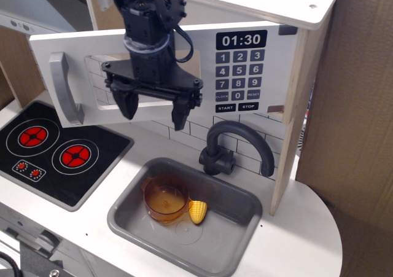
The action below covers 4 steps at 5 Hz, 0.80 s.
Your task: Close microwave
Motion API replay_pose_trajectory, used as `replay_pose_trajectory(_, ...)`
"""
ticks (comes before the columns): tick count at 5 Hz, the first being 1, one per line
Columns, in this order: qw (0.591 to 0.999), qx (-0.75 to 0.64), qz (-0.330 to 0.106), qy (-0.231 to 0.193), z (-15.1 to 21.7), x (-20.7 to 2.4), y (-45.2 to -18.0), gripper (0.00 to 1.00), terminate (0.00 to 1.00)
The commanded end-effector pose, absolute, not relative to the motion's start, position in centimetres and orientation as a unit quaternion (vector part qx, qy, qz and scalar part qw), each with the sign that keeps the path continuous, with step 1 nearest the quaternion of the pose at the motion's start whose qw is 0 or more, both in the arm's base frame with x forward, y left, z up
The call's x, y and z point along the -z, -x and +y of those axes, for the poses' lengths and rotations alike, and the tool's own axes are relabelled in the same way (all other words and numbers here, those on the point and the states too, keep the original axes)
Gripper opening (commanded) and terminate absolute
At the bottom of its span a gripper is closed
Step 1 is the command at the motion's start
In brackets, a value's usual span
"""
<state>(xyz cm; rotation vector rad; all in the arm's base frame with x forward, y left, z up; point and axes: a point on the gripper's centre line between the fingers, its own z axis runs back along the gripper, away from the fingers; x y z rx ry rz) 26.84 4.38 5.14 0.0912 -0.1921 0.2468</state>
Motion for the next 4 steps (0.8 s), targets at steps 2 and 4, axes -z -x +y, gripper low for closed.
replay_pose_trajectory(2, 0.961, -0.089, -0.251, -0.081, 7.6, -7.1, -32.8, 1.0, 0.0)
replay_pose_trajectory(4, 0.95, -0.057, -0.296, -0.077, 9.1, -7.1, -35.9, 1.0, 0.0)
